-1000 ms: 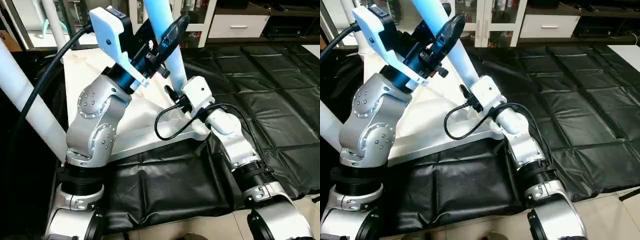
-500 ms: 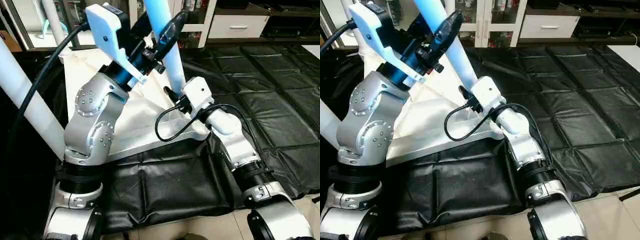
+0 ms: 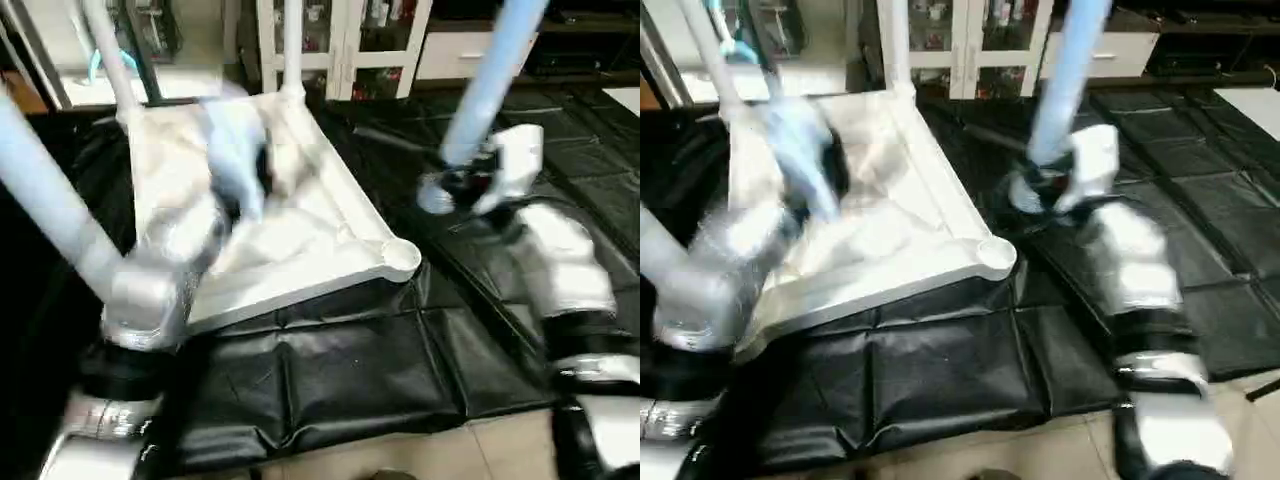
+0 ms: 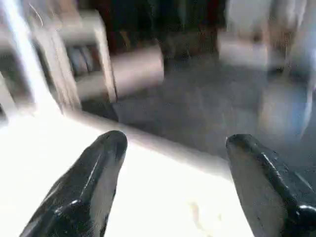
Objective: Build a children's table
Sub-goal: Insert table leg to table base
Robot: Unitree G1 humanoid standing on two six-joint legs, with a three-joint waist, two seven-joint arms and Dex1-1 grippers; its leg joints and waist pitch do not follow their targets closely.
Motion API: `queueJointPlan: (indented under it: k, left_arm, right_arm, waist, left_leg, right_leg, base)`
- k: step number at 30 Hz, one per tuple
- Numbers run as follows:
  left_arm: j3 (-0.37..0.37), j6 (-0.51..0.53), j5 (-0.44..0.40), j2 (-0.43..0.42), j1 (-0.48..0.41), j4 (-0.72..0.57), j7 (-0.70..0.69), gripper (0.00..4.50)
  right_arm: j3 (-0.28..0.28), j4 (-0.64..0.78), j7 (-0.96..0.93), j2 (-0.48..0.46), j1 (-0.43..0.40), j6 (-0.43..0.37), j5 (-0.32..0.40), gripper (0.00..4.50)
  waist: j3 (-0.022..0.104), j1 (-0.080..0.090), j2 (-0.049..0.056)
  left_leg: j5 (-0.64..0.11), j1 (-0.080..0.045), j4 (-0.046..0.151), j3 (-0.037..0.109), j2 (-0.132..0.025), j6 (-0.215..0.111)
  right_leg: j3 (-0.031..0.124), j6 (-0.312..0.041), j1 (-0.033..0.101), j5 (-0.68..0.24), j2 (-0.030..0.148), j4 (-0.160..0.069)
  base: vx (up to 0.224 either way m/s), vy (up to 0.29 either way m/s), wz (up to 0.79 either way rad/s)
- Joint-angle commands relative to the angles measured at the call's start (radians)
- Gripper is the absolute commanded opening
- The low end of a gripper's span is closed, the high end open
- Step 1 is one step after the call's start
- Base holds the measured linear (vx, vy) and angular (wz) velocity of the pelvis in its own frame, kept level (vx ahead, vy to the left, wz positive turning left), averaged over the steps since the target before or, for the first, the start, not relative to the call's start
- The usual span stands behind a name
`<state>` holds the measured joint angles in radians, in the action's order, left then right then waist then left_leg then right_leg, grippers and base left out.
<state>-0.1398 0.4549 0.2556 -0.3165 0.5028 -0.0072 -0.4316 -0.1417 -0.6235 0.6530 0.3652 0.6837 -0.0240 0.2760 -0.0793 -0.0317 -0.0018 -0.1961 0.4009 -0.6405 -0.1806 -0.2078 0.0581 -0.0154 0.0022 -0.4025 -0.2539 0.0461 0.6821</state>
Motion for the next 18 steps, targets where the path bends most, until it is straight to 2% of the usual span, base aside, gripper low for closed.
queueJointPlan:
  k: [1, 2, 3, 5, 6, 11, 12, 14, 18]
  left_arm:
    - [-0.092, -0.023, -0.017, -0.025, -0.028, -0.021, -0.119, 3.55]
    - [-0.122, -0.045, 0.002, -0.039, -0.051, -0.024, -0.192, 3.55]
    - [-0.137, -0.051, 0.018, -0.047, -0.063, -0.029, -0.232, 3.55]
    - [-0.192, -0.054, 0.014, -0.08, -0.065, -0.013, -0.313, 3.55]
    - [-0.217, -0.049, 0.003, -0.093, -0.055, 0.002, -0.337, 3.73]
    - [-0.241, -0.036, -0.01, -0.092, -0.026, 0.048, -0.369, 3.9]
    - [-0.249, -0.067, -0.044, -0.076, -0.009, 0.11, -0.369, 3.9]
    - [-0.25, -0.114, -0.087, -0.059, 0.011, 0.178, -0.353, 3.9]
    - [-0.234, -0.131, -0.093, -0.045, 0.03, 0.228, -0.325, 3.9]
  right_arm:
    - [-0.01, 0.064, 0.054, 0.021, -0.021, -0.05, 0.036, 1.88]
    - [-0.012, 0.083, 0.09, 0.038, -0.035, -0.064, 0.053, 1.88]
    - [-0.012, 0.091, 0.117, 0.049, -0.042, -0.072, 0.066, 1.88]
    - [-0.014, 0.119, 0.165, 0.069, -0.06, -0.097, 0.1, 1.88]
    - [-0.016, 0.139, 0.186, 0.079, -0.071, -0.113, 0.116, 1.88]
    - [0.009, 0.17, 0.195, 0.101, -0.091, -0.155, 0.093, 1.88]
    - [0.021, 0.209, 0.21, 0.098, -0.11, -0.174, 0.099, 1.88]
    - [0.042, 0.243, 0.198, 0.097, -0.127, -0.185, 0.075, 1.88]
    - [0.054, 0.275, 0.208, 0.093, -0.148, -0.185, 0.078, 1.88]
  waist:
    - [0.103, -0.006, 0.0]
    - [0.1, -0.003, -0.006]
    - [0.101, -0.003, -0.003]
    - [0.098, -0.006, -0.005]
    - [0.095, -0.004, -0.003]
    - [0.093, 0.0, -0.001]
    - [0.093, 0.0, 0.003]
    - [0.092, 0.001, 0.001]
    - [0.095, 0.001, 0.0]
  left_leg:
    - [0.078, -0.018, 0.044, 0.003, -0.006, -0.093]
    - [0.079, -0.017, 0.046, 0.002, -0.009, -0.095]
    - [0.077, -0.018, 0.046, 0.001, -0.01, -0.102]
    - [0.067, -0.019, 0.047, 0.001, -0.01, -0.106]
    - [0.055, -0.021, 0.048, 0.0, -0.011, -0.11]
    - [0.06, -0.021, 0.048, -0.001, -0.01, -0.106]
    - [0.065, -0.021, 0.048, 0.0, -0.009, -0.11]
    - [0.068, -0.019, 0.047, 0.001, -0.006, -0.113]
    - [0.056, -0.019, 0.049, 0.003, -0.009, -0.109]
  right_leg:
    - [0.033, -0.287, 0.081, 0.412, 0.051, -0.055]
    - [0.033, -0.291, 0.079, 0.413, 0.05, -0.054]
    - [0.033, -0.307, 0.076, 0.414, 0.05, -0.052]
    - [0.033, -0.31, 0.076, 0.399, 0.051, -0.055]
    - [0.033, -0.312, 0.073, 0.378, 0.051, -0.056]
    - [0.033, -0.312, 0.073, 0.357, 0.05, -0.059]
    - [0.033, -0.311, 0.072, 0.365, 0.049, -0.059]
    - [0.033, -0.306, 0.076, 0.377, 0.048, -0.06]
    - [0.033, -0.309, 0.077, 0.389, 0.053, -0.059]
  base:
    - [0.0, 0.0, 0.0]
    - [0.0, 0.0, 0.0]
    - [0.0, 0.0, 0.0]
    - [0.0, 0.0, 0.0]
    - [0.0, 0.0, 0.0]
    - [0.0, 0.0, 0.0]
    - [0.0, 0.0, 0.0]
    - [0.0, 0.0, 0.0]
    - [0.0, 0.0, 0.0]
